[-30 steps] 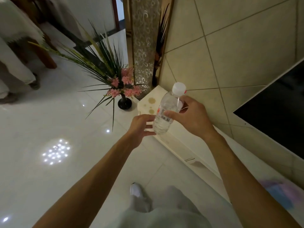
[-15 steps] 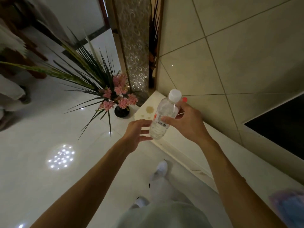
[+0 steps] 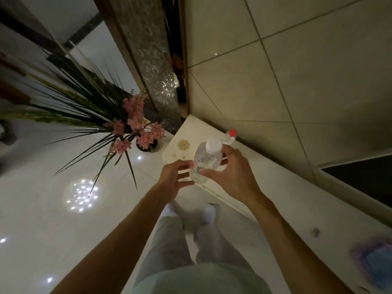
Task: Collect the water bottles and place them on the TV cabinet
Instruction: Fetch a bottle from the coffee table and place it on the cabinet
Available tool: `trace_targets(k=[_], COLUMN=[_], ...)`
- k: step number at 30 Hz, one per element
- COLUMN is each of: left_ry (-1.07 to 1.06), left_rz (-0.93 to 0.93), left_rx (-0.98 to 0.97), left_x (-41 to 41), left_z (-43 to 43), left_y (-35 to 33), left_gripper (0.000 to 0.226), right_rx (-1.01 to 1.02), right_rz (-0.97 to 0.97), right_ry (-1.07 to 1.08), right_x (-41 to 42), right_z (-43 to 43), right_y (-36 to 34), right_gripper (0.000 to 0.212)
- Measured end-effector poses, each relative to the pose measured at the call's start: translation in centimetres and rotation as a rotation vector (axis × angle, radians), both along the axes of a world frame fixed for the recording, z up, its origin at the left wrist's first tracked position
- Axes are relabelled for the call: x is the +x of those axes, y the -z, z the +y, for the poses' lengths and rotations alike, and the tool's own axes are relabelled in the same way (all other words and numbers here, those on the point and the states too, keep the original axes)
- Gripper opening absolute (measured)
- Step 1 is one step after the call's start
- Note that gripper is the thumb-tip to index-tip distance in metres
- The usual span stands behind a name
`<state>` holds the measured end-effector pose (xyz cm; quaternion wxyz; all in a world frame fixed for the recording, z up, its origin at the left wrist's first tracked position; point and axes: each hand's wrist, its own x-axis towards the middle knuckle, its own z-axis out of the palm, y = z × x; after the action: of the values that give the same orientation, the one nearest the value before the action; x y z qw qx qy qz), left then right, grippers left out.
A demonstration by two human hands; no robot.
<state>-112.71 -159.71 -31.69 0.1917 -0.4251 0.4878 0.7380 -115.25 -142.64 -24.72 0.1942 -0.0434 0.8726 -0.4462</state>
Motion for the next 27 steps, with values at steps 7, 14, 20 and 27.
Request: trace_targets(k=[7, 14, 20, 27], left_ry=[0.238, 0.316, 0.285, 0.172], left_rz=[-0.087, -0.145, -0.212, -0.219], left_rx=[-0.058, -0.05, 0.02, 0.15], left_x=[-4.2, -7.7, -8.8, -10.3], left_z=[-0.3, -0.4, 0.5, 1.7], left_y=[6.9, 12.9, 18.4, 22.7], left_gripper=[0.031, 0.013, 0.014, 0.025], right_rx=[0.063, 0.101, 0.094, 0.074], right_rz=[-0.133, -0.176, -0.088, -0.021], right_ry=[0.127, 0.267, 0.505, 0.585], right_x=[-2.4, -3.1, -2.8, -4.0], right_z=[-1.1, -1.4, -1.8, -2.1], right_y=[6.1, 13.1, 20.7, 28.6], right_gripper=[0.064, 0.062, 0.079, 0.061])
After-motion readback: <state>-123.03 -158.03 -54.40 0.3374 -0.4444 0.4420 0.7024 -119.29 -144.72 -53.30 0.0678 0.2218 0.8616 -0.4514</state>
